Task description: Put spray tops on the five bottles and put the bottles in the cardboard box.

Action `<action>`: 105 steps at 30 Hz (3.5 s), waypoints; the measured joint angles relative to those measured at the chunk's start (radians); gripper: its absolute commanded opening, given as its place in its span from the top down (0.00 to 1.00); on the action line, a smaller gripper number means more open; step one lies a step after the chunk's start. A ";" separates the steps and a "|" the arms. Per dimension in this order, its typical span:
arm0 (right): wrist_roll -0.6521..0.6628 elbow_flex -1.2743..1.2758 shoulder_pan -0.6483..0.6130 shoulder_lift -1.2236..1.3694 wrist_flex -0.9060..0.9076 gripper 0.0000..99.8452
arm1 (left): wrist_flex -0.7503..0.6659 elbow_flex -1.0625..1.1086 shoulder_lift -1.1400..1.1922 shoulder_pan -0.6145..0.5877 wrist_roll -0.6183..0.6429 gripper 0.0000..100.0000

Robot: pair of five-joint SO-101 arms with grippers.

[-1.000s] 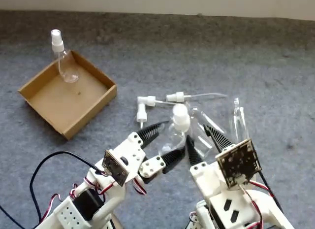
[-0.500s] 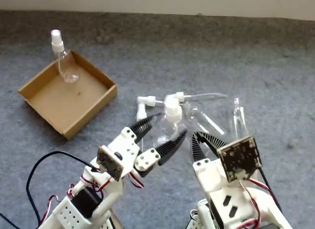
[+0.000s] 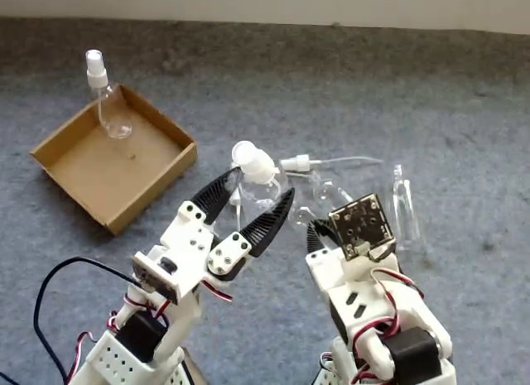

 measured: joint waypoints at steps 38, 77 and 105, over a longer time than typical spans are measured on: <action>0.000 0.318 -0.423 -0.252 -0.350 0.99 | -0.183 0.000 0.000 -0.008 0.000 0.96; 0.002 0.115 -0.416 -0.261 -0.324 0.99 | -0.190 0.000 -0.002 -0.015 0.058 0.96; 0.003 0.276 -0.020 -0.253 -0.420 0.99 | -0.149 0.000 -0.002 0.025 0.178 0.96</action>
